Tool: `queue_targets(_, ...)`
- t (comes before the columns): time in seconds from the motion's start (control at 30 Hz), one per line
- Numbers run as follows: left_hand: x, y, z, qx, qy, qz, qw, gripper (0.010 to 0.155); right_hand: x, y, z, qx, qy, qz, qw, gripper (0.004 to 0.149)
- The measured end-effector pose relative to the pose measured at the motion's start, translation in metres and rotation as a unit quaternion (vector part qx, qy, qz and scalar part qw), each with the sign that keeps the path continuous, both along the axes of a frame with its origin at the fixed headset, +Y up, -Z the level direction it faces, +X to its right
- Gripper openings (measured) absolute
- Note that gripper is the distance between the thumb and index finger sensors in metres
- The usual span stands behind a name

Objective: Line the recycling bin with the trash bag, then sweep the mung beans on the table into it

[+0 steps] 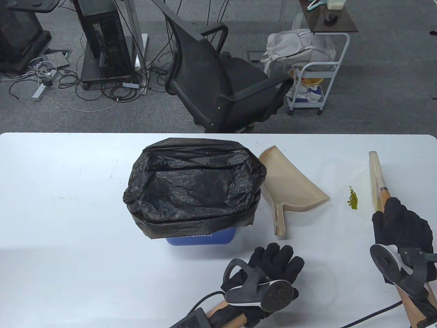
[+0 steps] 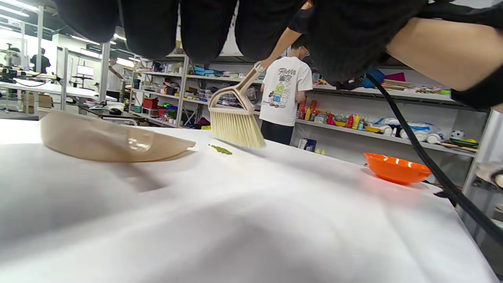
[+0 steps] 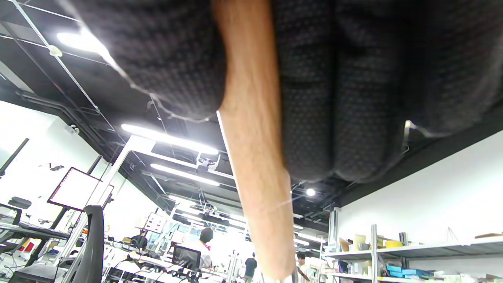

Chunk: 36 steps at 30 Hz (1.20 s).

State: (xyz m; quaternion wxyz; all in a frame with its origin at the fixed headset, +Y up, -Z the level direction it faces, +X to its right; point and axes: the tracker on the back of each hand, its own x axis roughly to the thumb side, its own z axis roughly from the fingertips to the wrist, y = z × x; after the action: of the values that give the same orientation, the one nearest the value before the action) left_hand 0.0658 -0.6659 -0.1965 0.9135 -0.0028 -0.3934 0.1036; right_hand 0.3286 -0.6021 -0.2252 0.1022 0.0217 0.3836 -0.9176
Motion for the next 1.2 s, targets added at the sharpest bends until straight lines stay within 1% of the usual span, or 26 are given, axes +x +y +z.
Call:
queue_targets(0.13, 0.025, 0.002, -0.021, 0.004, 0.058, -0.026, 0.998, 0.081, 0.000, -0.004, 0.001, -0.004, 0.005, -0.007, 1.000, 0.055)
queue_targets(0.23, 0.040, -0.006, -0.045, -0.009, 0.111, -0.037, 0.993, 0.086, -0.004, -0.004, 0.002, -0.010, 0.004, -0.007, 1.000, 0.055)
queue_targets(0.3, 0.049, -0.015, -0.066, -0.026, 0.149, -0.039, 0.988, 0.088, -0.006, -0.003, 0.002, -0.013, 0.003, -0.005, 1.000, 0.055)
queue_targets(0.37, 0.053, -0.026, -0.082, -0.026, 0.192, -0.038, 0.980, 0.087, -0.009, -0.002, 0.002, -0.019, -0.002, -0.006, 1.000, 0.055)
queue_targets(0.4, 0.055, -0.032, -0.090, -0.031, 0.203, -0.050, 0.977, 0.088, -0.010, -0.001, 0.001, -0.021, -0.002, -0.006, 1.000, 0.055)
queue_targets(0.47, 0.057, -0.042, -0.101, -0.036, 0.238, -0.071, 0.968, 0.090, -0.011, 0.000, -0.001, -0.026, -0.005, -0.008, 1.000, 0.055)
queue_targets(0.53, 0.058, -0.050, -0.109, -0.047, 0.257, -0.090, 0.961, 0.093, -0.012, 0.001, -0.002, -0.028, -0.005, -0.009, 1.000, 0.055)
queue_targets(0.57, 0.058, -0.055, -0.112, -0.044, 0.267, -0.102, 0.957, 0.094, -0.013, 0.001, -0.003, -0.029, -0.006, -0.009, 1.000, 0.055)
queue_targets(0.7, 0.058, -0.065, -0.118, -0.045, 0.265, -0.144, 0.952, 0.097, -0.015, 0.001, -0.004, -0.033, -0.005, -0.006, 0.999, 0.055)
queue_targets(0.83, 0.062, -0.073, -0.118, -0.015, 0.252, -0.175, 0.952, 0.093, -0.015, 0.000, -0.006, -0.034, -0.005, -0.009, 0.999, 0.055)
queue_targets(0.9, 0.062, -0.075, -0.117, -0.007, 0.252, -0.176, 0.952, 0.089, -0.015, 0.000, -0.006, -0.035, -0.006, -0.011, 0.999, 0.055)
queue_targets(1.03, 0.062, -0.082, -0.118, -0.024, 0.240, -0.159, 0.957, 0.080, -0.014, 0.000, -0.006, -0.038, -0.007, -0.013, 0.999, 0.056)
queue_targets(1.2, 0.061, -0.085, -0.120, -0.009, 0.236, -0.165, 0.958, 0.076, -0.013, 0.000, -0.005, -0.038, -0.007, -0.015, 0.999, 0.056)
